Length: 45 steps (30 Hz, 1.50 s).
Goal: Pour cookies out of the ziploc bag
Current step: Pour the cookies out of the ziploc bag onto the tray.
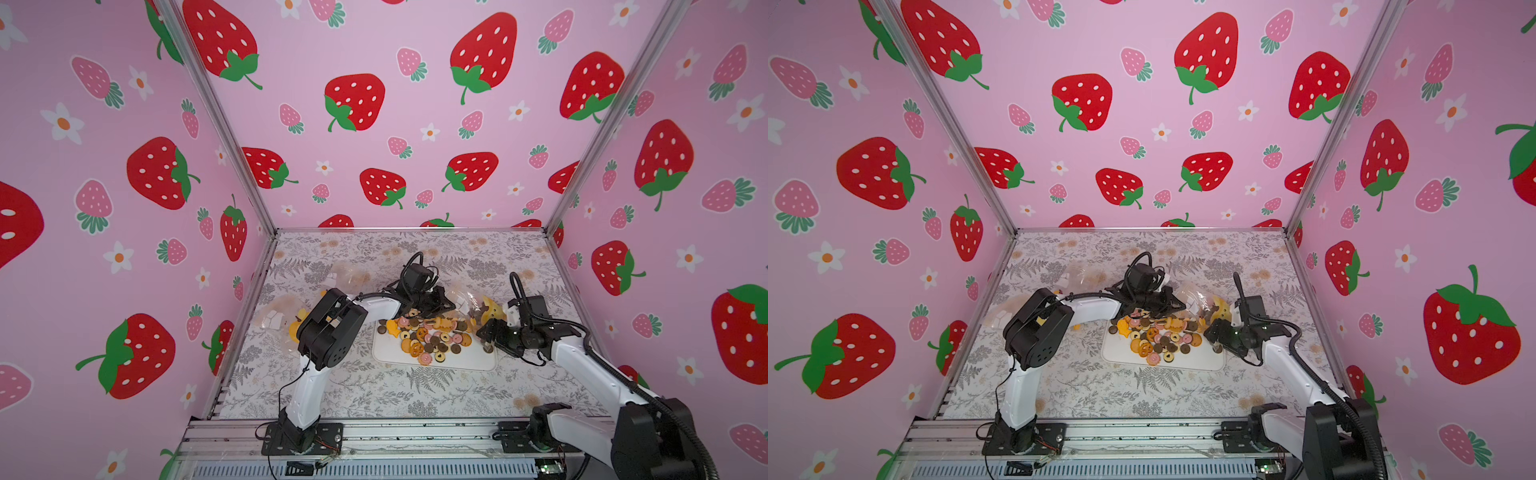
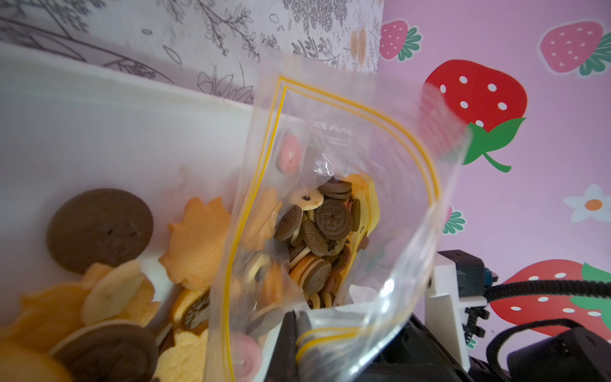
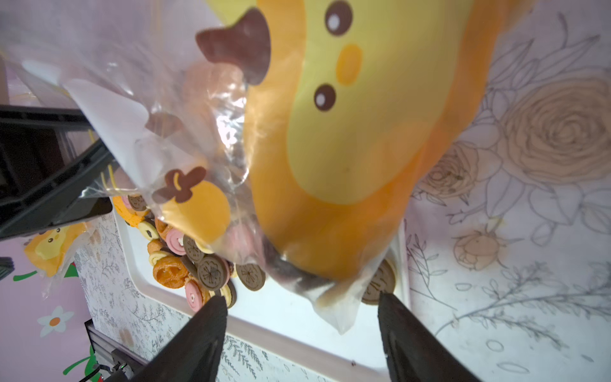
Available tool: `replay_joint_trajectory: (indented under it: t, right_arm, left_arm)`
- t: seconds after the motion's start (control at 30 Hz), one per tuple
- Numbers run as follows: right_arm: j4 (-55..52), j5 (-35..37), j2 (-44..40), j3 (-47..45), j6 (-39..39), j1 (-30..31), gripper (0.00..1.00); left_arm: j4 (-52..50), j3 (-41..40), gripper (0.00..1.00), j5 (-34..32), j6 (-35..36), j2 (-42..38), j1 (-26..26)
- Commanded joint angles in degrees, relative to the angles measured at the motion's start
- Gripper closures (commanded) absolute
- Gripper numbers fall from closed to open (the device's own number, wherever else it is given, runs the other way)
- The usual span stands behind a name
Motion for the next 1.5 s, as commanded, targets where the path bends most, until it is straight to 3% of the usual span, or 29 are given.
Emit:
replay_joint_trajectory:
  t: [0.0, 0.87, 1.47]
  right_arm:
    - [-4.19, 0.53, -2.09, -0.98, -1.79, 0.15, 0.28]
    - [2.12, 1.85, 8.31, -0.44, -4.33, 2.9, 0.68]
    - [0.2, 1.68, 6.68, -0.11, -4.27, 2.9, 0.92]
  left_arm:
    - [1.15, 1.22, 1.0, 1.19, -0.64, -1.03, -0.14]
    - [1.86, 1.32, 1.0, 1.57, -1.45, -0.76, -0.09]
    - [2.48, 1.05, 1.0, 1.68, -1.76, -1.0, -0.1]
